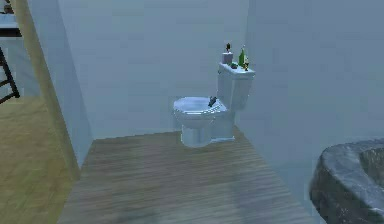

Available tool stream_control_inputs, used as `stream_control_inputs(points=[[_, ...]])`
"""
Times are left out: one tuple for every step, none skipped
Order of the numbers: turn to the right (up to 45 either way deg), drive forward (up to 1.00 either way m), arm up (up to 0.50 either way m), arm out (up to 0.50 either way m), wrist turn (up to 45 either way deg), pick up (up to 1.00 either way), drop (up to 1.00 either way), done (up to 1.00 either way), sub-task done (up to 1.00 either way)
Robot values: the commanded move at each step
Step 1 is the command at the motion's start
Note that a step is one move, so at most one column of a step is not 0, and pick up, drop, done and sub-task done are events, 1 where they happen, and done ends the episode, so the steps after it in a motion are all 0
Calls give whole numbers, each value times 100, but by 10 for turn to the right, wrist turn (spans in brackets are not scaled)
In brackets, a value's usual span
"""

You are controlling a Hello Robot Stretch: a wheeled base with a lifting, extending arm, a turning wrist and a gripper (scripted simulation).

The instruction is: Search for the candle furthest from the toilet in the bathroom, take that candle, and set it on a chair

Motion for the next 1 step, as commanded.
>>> stream_control_inputs(points=[[-30,0,0,0,0,0,0,0,0]])
